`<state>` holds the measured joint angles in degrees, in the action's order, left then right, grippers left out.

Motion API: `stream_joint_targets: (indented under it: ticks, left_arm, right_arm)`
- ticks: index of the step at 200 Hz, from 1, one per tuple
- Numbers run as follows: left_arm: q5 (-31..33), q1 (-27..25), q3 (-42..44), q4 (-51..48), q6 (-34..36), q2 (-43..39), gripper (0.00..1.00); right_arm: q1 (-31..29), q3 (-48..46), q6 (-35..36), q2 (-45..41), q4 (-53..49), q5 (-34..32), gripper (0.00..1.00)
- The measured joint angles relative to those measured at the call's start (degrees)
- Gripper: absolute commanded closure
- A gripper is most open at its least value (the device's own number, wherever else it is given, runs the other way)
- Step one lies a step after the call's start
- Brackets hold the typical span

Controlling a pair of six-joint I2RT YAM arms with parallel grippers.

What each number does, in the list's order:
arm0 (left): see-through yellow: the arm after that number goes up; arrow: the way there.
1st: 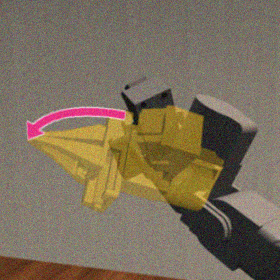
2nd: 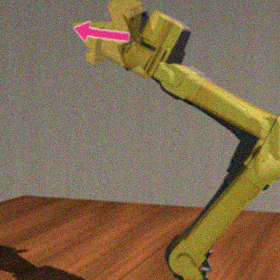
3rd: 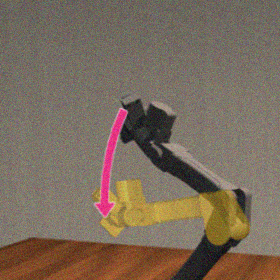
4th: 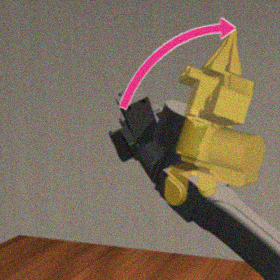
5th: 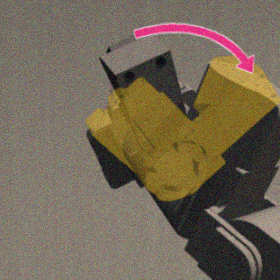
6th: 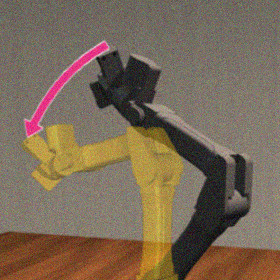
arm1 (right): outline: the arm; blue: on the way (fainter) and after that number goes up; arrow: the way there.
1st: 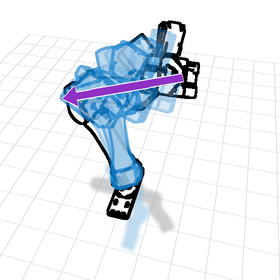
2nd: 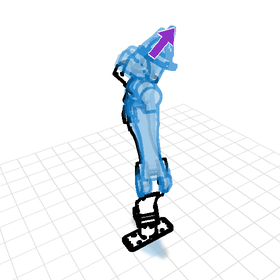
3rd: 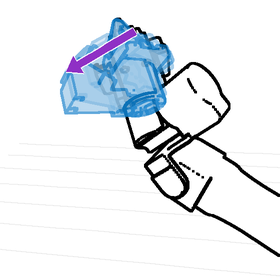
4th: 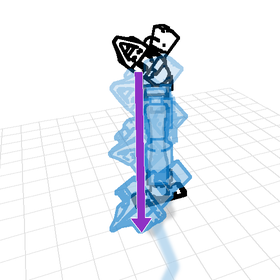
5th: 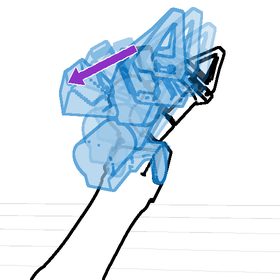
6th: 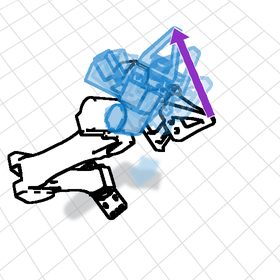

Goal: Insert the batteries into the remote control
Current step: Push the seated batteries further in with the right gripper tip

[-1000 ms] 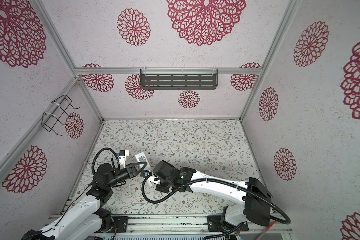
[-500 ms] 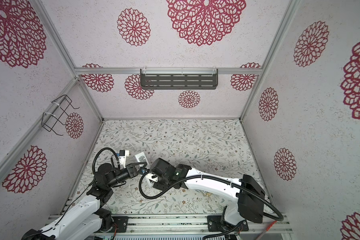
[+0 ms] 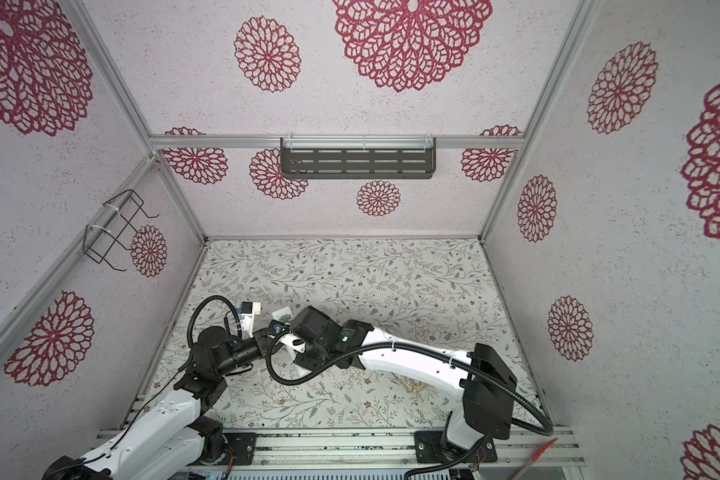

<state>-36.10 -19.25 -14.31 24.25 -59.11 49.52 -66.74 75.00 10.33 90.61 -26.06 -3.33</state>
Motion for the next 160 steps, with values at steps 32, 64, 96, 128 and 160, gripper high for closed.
stream_joint_targets:
  ticks: [32, 64, 96, 128, 160]
  left_arm:
    - [-0.2, 0.0, 0.0, -0.7, 0.1, 0.0, 1.0]
    - [-1.4, -0.6, 0.0, -0.7, -0.4, -0.8, 1.0]
    - [-2.3, -0.9, -0.5, -1.0, -0.5, -2.0, 1.0]
    - [-2.4, -1.0, -0.5, -1.1, -0.5, -2.0, 1.0]
    - [-2.4, -1.0, -0.5, -1.2, -0.5, -2.0, 1.0]
  right_arm:
    - [0.0, -1.3, -0.1, -0.6, 1.0, 0.1, 0.94]
    - [0.0, -3.9, -0.6, -4.0, 1.7, 0.1, 0.89]
    - [-0.1, -5.8, -1.0, -9.0, 1.6, 0.1, 0.88]
    - [-0.1, -7.0, -0.9, -12.0, 2.0, 0.6, 0.9]
    - [-0.1, -7.8, -0.9, -11.3, 2.3, 2.4, 0.93]
